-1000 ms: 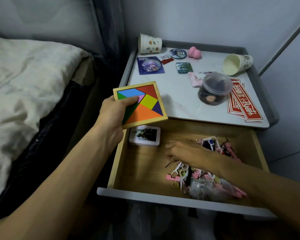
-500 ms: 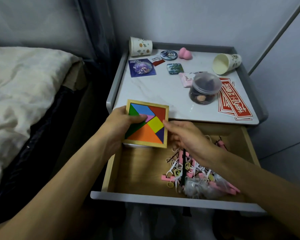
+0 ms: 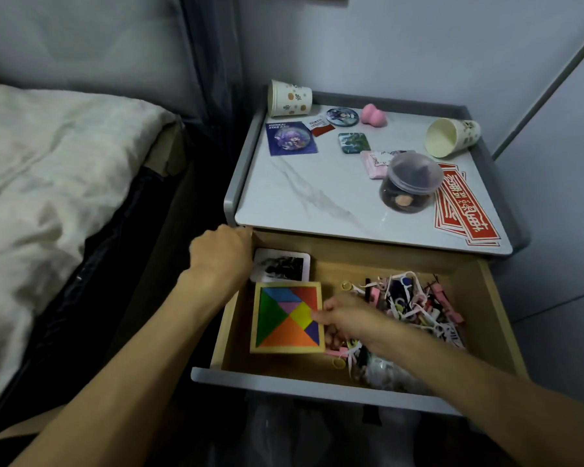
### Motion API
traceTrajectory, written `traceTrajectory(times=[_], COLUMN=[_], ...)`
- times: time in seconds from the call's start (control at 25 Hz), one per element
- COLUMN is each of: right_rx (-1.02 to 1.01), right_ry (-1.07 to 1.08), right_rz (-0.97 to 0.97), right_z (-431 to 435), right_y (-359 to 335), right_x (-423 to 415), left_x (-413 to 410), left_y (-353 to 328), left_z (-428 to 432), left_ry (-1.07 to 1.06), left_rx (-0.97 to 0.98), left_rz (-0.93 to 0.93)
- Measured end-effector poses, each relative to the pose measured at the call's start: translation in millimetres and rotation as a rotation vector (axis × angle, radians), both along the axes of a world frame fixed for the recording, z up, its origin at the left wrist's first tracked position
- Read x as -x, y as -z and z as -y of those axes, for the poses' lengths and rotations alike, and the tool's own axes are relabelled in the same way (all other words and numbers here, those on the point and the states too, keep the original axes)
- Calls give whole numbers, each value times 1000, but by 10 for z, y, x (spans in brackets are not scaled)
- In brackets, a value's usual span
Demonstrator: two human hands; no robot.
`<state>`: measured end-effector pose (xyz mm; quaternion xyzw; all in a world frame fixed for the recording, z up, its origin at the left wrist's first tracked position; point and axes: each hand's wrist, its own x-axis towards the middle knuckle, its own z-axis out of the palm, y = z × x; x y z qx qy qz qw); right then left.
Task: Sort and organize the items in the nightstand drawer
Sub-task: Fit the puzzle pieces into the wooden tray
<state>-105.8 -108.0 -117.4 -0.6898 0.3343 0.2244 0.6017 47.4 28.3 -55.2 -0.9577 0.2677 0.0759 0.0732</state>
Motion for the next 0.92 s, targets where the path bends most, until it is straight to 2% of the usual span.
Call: traceTrajectory(times=[0.12,0.4,0.68,0.92], right_rx=[29,150,551,632], right_ry=[3,37,-71,-550], right_rz=[-42,-70,79,71], right_z=[-140,-274,-259,-398], right_y=[217,435,550,321], right_x=[-142,-261,-327,-246], left_x=[9,-22,-50,-59], left_y=[123,201,245,244], left_z=[23,29,28,46], left_ry=[79,132,139,117], left_rx=[-78,-65,-62,-62], left_rz=[-50,-24,-29,-39])
